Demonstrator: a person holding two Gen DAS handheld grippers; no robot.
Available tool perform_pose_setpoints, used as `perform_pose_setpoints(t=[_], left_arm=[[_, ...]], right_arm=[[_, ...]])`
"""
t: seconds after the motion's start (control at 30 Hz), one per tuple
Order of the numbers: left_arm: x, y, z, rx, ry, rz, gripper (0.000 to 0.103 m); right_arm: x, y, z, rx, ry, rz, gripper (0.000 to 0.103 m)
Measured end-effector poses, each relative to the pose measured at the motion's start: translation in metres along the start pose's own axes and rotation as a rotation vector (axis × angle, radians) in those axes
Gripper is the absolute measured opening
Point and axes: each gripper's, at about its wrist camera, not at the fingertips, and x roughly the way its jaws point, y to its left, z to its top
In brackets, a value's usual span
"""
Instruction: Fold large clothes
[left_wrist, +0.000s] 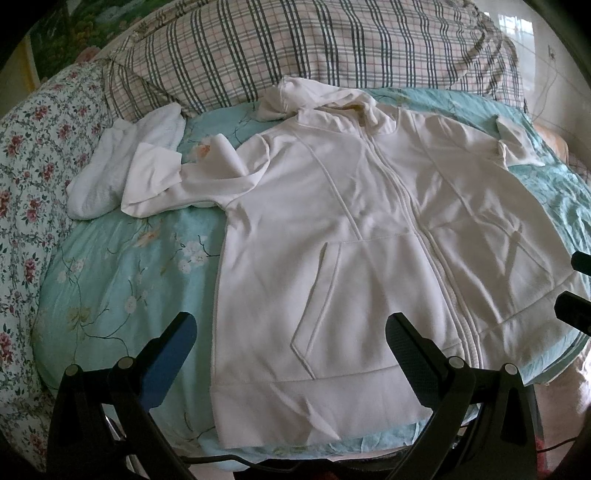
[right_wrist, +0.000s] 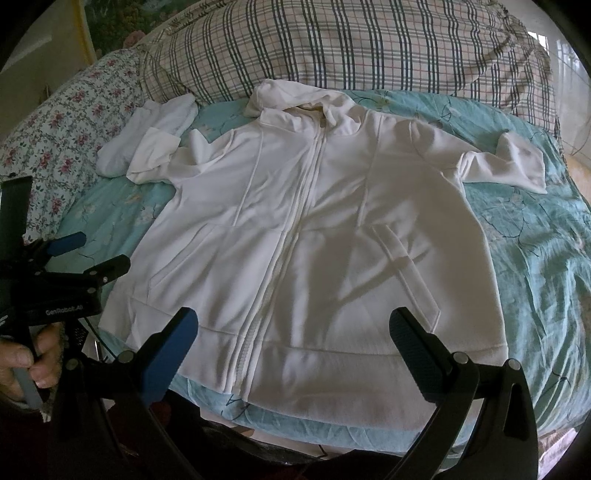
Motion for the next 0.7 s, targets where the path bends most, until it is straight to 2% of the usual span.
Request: perform_pose_setpoints(t=[0.3, 0.4, 0.5, 0.6, 0.63, 0.7], left_arm=[[0.007, -0.001, 0.001, 0.01, 0.037, 0.009, 0.102], [0.011, -0.002, 0.002, 0.005, 0.045, -0.002, 0.102], [0.018, -0.003, 0.002, 0.003, 0.063, -0.021, 0.102], [0.028, -0.001, 0.003, -0.012, 0.097, -0.052, 0.102], [0.031, 0.0, 0.004, -0.015, 0.135, -0.063, 0.102], [0.037, 0.001, 0.006, -0.013, 0.119, -0.051, 0.102]], right_arm=[[0.0, 0.001, 0.004, 0.001, 0.001, 0.004, 0.103], [0.005, -0.001, 0.003, -0.024, 0.016, -0.033, 0.103], [0.008, -0.005, 0.005, -0.011, 0.022, -0.027, 0.103], [0.008, -0.013, 0.007, 0.042, -0.007, 0.021, 0.103], [0.009, -0.017, 0.008, 0.045, -0.013, 0.015, 0.103], [0.009, -0.025, 0.013, 0.056, -0.007, -0.01, 0.103]])
